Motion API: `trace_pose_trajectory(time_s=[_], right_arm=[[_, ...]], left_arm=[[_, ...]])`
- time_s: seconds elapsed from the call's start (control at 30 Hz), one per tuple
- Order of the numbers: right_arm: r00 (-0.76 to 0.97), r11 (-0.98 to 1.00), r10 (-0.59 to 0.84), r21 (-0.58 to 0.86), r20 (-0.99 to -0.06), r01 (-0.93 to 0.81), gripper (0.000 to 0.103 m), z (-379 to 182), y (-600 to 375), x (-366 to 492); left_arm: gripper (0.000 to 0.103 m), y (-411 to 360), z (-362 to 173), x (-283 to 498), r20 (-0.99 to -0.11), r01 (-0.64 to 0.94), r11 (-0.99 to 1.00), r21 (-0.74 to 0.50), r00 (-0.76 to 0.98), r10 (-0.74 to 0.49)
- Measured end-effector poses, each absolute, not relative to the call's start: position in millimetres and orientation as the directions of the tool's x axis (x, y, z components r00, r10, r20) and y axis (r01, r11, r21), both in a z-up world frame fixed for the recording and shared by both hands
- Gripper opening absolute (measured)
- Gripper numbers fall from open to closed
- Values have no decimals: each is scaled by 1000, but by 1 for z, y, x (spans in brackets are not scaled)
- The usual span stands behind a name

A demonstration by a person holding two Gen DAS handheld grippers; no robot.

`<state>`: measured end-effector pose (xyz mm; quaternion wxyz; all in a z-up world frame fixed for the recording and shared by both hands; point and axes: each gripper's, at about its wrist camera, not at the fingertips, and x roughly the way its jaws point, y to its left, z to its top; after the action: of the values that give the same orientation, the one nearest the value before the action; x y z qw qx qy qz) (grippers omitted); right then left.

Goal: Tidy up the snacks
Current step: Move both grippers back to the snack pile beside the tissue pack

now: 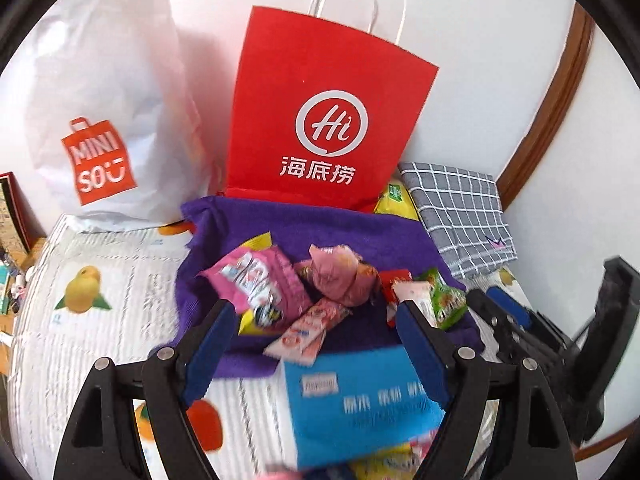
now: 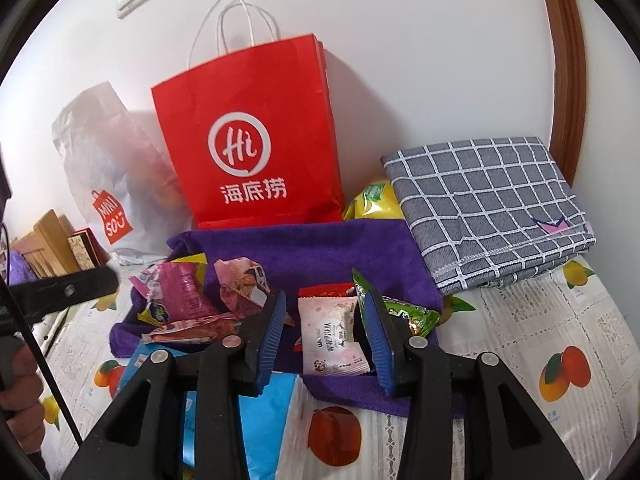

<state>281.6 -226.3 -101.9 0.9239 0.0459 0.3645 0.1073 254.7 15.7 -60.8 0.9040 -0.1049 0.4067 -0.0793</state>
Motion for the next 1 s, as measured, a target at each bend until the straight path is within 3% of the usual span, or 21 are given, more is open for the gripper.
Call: trace_pose_trajectory(time_s=[0.17,0.4,1.0], right_arm=[[695,970,241,180,-678,-161,46,-90,-232,256],[693,973,229,138,-683,-186,65,-80,-243,207],[495,953,283,182,-822,-242,65,-153,-223,164]], left_arm=[[81,24,-60,223,-731,48,977,-206,656,-186],[81,43,-70,187,-741,20,979,-202,650,-166],[81,66,-98,134,-764,-14,962,-271,611,-206]])
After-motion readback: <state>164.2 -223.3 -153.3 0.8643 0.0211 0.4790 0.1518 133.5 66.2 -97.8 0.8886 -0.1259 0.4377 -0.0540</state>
